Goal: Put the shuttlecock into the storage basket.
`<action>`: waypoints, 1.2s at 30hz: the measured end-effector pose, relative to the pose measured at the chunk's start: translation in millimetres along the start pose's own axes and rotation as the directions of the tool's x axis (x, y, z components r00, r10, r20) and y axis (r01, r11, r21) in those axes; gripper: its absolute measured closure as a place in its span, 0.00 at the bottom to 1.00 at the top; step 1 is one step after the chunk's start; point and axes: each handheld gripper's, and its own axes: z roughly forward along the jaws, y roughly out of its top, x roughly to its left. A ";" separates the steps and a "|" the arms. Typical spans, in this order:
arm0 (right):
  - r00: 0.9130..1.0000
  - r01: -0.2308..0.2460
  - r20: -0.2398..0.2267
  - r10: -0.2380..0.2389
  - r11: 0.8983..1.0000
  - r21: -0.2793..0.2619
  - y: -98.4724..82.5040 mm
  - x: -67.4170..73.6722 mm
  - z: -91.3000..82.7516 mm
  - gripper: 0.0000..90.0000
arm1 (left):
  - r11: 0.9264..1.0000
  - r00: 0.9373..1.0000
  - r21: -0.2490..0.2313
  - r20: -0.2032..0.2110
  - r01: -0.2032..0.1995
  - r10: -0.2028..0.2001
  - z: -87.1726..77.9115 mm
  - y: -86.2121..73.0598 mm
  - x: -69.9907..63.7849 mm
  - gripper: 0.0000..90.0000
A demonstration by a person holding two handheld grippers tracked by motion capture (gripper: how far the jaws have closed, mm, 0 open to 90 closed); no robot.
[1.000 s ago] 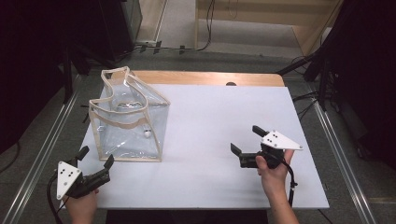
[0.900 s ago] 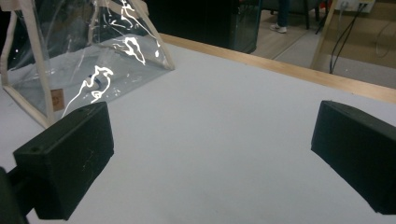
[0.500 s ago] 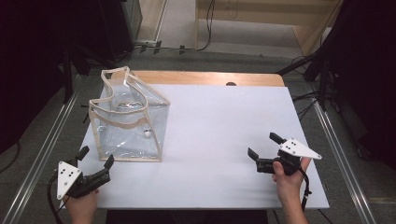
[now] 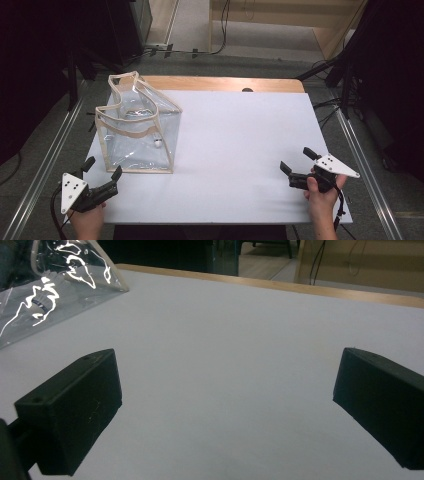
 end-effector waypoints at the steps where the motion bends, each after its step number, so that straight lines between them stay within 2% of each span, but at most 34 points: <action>1: 1.000 -0.003 0.005 0.003 1.000 0.000 -1.3 -2.1 -1.7 0.00 | 1.000 1.000 -0.001 0.000 0.001 -0.001 0.0 0.0 0.1 0.15; 8: 0.997 -0.044 0.056 0.046 0.999 -0.027 -13.8 -25.3 -21.7 0.00 | 1.000 1.000 -0.005 0.002 0.007 -0.007 -0.7 0.0 1.2 0.15; 11: 0.995 -0.033 0.089 0.034 0.999 -0.015 -18.3 -32.2 -29.6 0.00 | 1.000 1.000 -0.005 0.003 0.007 -0.007 -0.8 0.0 1.3 0.15; 15: 0.993 -0.048 0.104 0.050 0.999 -0.025 -23.1 -40.4 -39.0 0.00 | 1.000 1.000 -0.003 0.001 0.006 -0.006 -0.6 0.1 1.2 0.15; 24: 0.990 -0.065 0.125 0.067 0.998 -0.024 -30.8 -52.0 -55.8 0.00 | 1.000 1.000 -0.003 0.001 0.006 -0.006 -0.5 0.1 1.3 0.15; 36: 0.989 -0.069 0.130 0.076 0.996 -0.062 -34.5 -60.4 -69.3 0.00 | 1.000 1.000 -0.008 0.003 0.014 -0.014 -0.6 0.1 2.0 0.15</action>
